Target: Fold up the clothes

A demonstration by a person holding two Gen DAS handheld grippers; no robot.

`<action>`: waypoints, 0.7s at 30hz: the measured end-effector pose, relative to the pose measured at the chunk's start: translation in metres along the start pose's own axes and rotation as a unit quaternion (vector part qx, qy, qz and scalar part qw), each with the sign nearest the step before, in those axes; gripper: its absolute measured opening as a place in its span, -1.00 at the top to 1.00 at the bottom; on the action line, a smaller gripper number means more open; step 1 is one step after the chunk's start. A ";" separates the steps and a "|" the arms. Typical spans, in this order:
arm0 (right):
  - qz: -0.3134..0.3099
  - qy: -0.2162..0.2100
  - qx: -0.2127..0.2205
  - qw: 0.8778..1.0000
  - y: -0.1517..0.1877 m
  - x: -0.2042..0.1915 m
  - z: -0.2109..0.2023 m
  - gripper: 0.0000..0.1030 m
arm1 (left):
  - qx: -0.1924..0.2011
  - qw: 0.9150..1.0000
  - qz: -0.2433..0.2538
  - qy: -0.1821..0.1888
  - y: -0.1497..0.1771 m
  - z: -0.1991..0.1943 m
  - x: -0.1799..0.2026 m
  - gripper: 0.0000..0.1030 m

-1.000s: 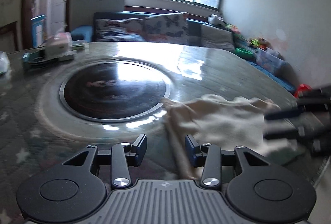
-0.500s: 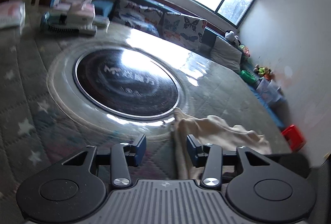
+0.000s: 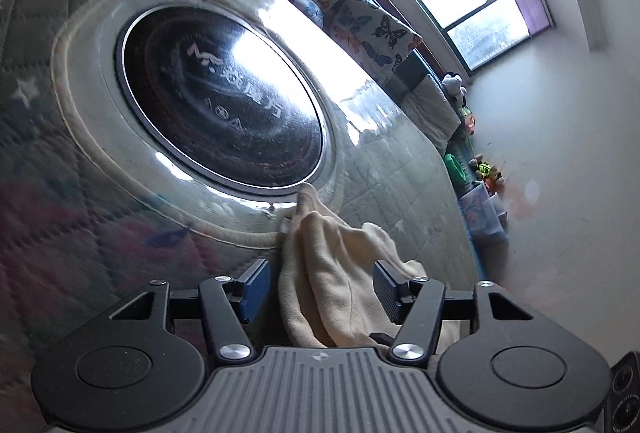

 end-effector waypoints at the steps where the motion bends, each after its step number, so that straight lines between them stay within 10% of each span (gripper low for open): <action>1: 0.004 0.000 0.004 1.000 -0.001 0.002 -0.003 0.69 | -0.002 1.000 -0.008 -0.001 0.000 0.003 0.001 -0.17; 8: 0.020 -0.007 0.022 1.000 -0.004 0.008 -0.020 0.71 | -0.016 0.999 -0.037 -0.002 0.006 0.017 0.005 -0.13; 14: 0.016 -0.019 0.025 0.999 0.001 0.001 -0.026 0.71 | -0.029 0.998 -0.053 -0.015 0.008 0.025 -0.002 0.66; 21: 0.050 -0.003 0.030 0.998 0.007 0.015 -0.043 0.62 | -0.023 0.999 -0.025 -0.018 0.008 0.022 -0.001 0.69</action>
Point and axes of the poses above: each gripper's, at about its wrist camera, not at the fingertips, and z roughly the way its jaws point, x to its right, y to its underside, the point moved 5 cm from there along z, roughly the way its jaws point, and after that the axes turned 11 degrees about x, right-handed, at the moved point
